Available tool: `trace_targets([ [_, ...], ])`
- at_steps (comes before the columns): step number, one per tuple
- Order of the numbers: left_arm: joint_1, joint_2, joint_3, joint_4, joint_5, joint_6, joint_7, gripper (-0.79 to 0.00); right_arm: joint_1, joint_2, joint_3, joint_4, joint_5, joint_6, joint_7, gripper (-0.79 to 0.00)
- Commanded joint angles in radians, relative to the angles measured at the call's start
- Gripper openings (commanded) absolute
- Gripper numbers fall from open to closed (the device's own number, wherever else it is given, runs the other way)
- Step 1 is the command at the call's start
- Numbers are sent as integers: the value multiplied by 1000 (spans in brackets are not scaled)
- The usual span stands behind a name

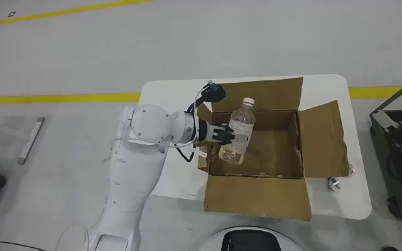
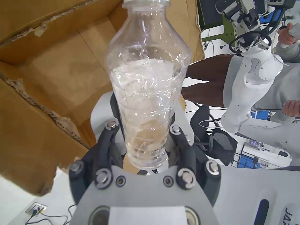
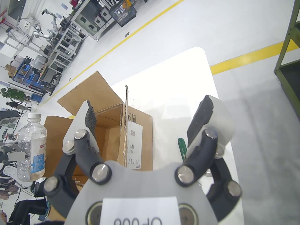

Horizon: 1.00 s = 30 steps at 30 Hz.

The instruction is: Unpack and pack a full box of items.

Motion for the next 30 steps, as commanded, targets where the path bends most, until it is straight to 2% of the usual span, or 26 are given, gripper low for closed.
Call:
trace_targets([
  [1,-8,-5,37,0,-16,25,20,-785,0,0,0,0,0,0,0,0],
  [10,-111,-42,213,143,-18,195,94,-785,0,0,0,0,0,0,0,0],
  [15,-147,-57,294,232,47,258,127,-785,0,0,0,0,0,0,0,0],
  [19,-179,-62,366,241,173,283,132,-785,0,0,0,0,0,0,0,0],
  [25,-186,-68,420,255,271,352,131,-785,0,0,0,0,0,0,0,0],
  [30,-177,-74,440,299,278,372,148,-785,0,0,0,0,0,0,0,0],
])
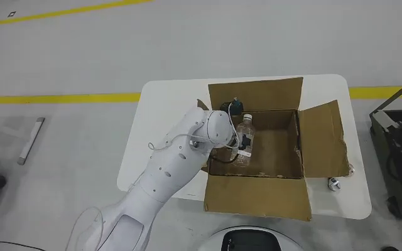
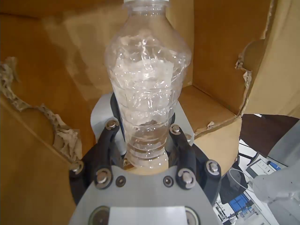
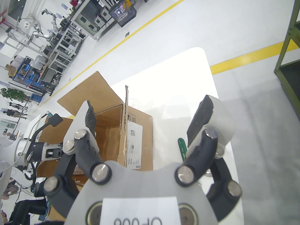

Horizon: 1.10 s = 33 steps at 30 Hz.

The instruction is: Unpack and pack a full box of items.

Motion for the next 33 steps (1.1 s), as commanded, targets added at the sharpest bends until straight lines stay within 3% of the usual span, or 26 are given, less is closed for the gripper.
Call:
trace_targets([
  [1,2,-3,10,25,1,2,2,-785,0,0,0,0,0,0,0,0],
  [18,-51,-55,112,202,13,-2,-2,-785,0,0,0,0,0,0,0,0],
  [19,-55,-58,115,207,12,-1,-1,-742,0,0,0,0,0,0,0,0],
  [20,-58,-60,118,214,12,-1,-1,-597,0,0,0,0,0,0,0,0],
  [21,-59,-63,122,222,10,-1,0,-271,0,0,0,0,0,0,0,0],
  [22,-61,-66,125,231,11,1,1,-15,0,0,0,0,0,0,0,0],
  [33,-61,-83,118,289,-16,-17,17,0,-20,3,0,-4,0,-28,17,0],
])
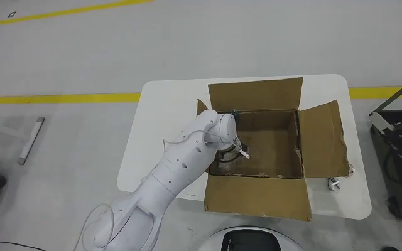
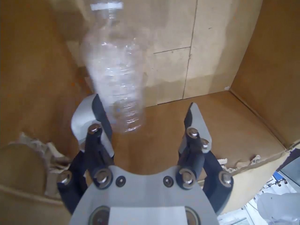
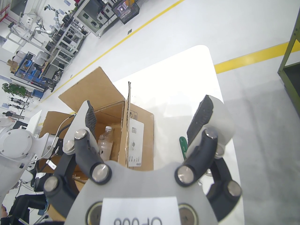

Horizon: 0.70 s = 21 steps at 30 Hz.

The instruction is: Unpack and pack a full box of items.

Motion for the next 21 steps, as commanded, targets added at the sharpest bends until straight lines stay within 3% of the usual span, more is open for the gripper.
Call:
trace_targets([
  [1,1,0,-6,3,1,-3,3,0,-7,1,5,-2,8,3,11,0],
  [6,6,9,-44,-49,-5,-37,17,0,-28,5,57,-21,43,9,78,0],
  [9,17,24,-87,-129,-12,-80,25,0,-43,10,105,-31,66,30,153,0],
  [12,42,47,-145,-231,-18,-121,11,0,-58,19,152,-36,47,62,261,0],
  [14,82,64,-235,-313,-114,-154,14,0,-60,26,176,-43,37,48,315,0],
  [21,172,140,-416,-604,83,-150,-60,0,-120,43,163,0,-51,-52,459,0],
])
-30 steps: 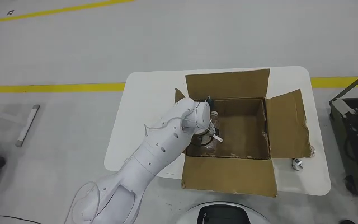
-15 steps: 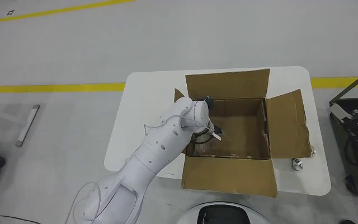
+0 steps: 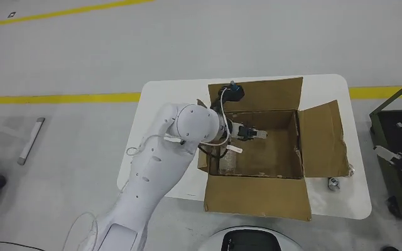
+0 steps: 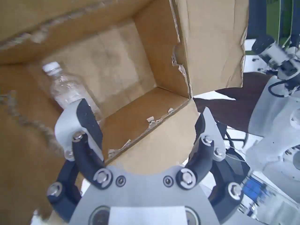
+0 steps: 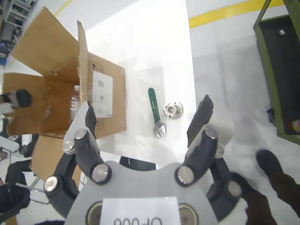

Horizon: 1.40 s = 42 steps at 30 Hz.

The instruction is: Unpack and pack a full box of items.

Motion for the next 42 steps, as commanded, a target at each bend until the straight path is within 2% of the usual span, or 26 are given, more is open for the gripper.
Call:
trace_targets([
  [1,37,21,-64,-89,76,13,-33,0,-25,5,-21,0,-52,-34,33,0],
  [6,116,61,-206,-236,161,7,-87,0,-84,8,-108,1,-207,-92,10,0],
  [10,172,85,-316,-303,205,13,-118,0,-93,7,-131,4,-213,-106,-8,0],
  [14,213,100,-376,-330,223,6,-137,0,-93,7,-131,4,-213,-106,-8,0],
  [22,221,103,-383,-331,229,6,-137,0,-82,8,-126,-12,-214,-110,-36,0],
  [25,221,103,-383,-331,229,6,-137,0,-53,14,-124,-6,-226,-62,20,0],
  [27,221,103,-383,-331,229,6,-137,0,-15,24,-138,19,-254,-27,113,0],
  [29,221,103,-383,-331,229,6,-137,0,45,37,-158,37,-308,-3,204,0],
  [32,221,103,-383,-331,229,6,-137,0,148,57,-214,94,-395,-18,326,0],
  [37,221,103,-383,-331,229,6,-137,0,304,76,-304,197,-460,-14,378,0],
  [42,221,103,-383,-331,229,6,-137,0,311,76,-308,204,-462,-12,379,0],
])
